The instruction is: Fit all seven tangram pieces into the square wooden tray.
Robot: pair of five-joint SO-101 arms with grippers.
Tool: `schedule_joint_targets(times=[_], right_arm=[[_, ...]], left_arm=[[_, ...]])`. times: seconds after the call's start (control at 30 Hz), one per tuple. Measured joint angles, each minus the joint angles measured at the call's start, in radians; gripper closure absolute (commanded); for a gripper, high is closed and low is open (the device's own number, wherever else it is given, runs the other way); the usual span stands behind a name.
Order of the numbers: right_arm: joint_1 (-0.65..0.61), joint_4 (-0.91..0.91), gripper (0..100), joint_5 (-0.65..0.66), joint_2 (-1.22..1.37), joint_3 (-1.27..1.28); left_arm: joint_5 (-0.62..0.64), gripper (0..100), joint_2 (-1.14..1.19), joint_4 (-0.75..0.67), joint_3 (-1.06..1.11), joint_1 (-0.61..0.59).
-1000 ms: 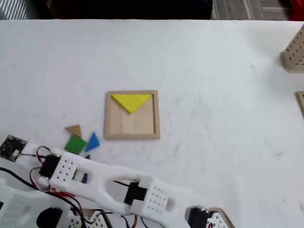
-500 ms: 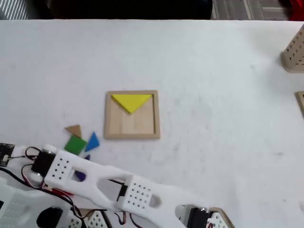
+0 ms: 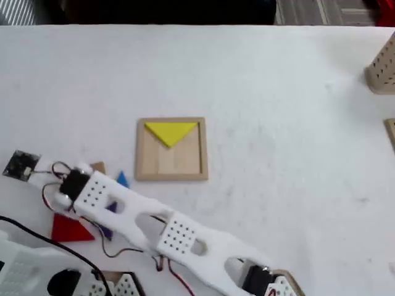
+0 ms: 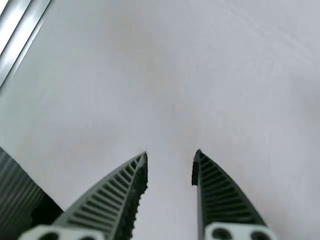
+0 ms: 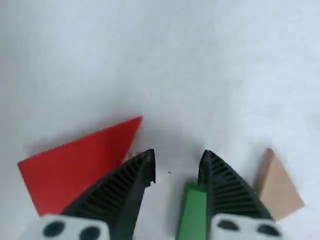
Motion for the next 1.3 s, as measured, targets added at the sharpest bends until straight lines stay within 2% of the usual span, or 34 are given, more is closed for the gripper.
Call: schedule_joint_targets(times=[0.23, 0.33, 0.47, 0.63, 0.8, 0.87, 1.1, 1.3], right_arm=[[-0.002, 0.241, 84.8, 0.002, -0.018, -0.215], [-0.041, 0.282, 84.6, -0.014, -0.052, -0.207], [-0.121, 0.285, 84.6, -0.103, -0.044, -0.169], [-0.175, 0.282, 83.4, -0.123, 0.005, -0.170], [-0.175, 0.255, 66.6, -0.127, 0.064, -0.172], [-0.175, 0.253, 63.9, -0.129, 0.075, -0.175], [-0.176, 0.256, 63.9, -0.207, 0.071, -0.175], [-0.176, 0.238, 63.9, -0.218, 0.071, -0.160]], left_arm=[[0.000, 84, 0.000, 0.000, 0.000, 0.000], [0.000, 84, 0.000, 0.000, 0.000, 0.000], [-0.026, 84, 0.000, 0.000, 0.000, 0.000], [-0.032, 84, 0.000, 0.000, 0.000, -0.002], [-0.032, 84, 0.000, 0.000, 0.000, -0.002], [-0.032, 84, 0.000, 0.000, 0.000, -0.002], [-0.032, 84, 0.000, 0.000, 0.000, -0.002], [-0.032, 84, 0.000, 0.000, 0.000, -0.002]])
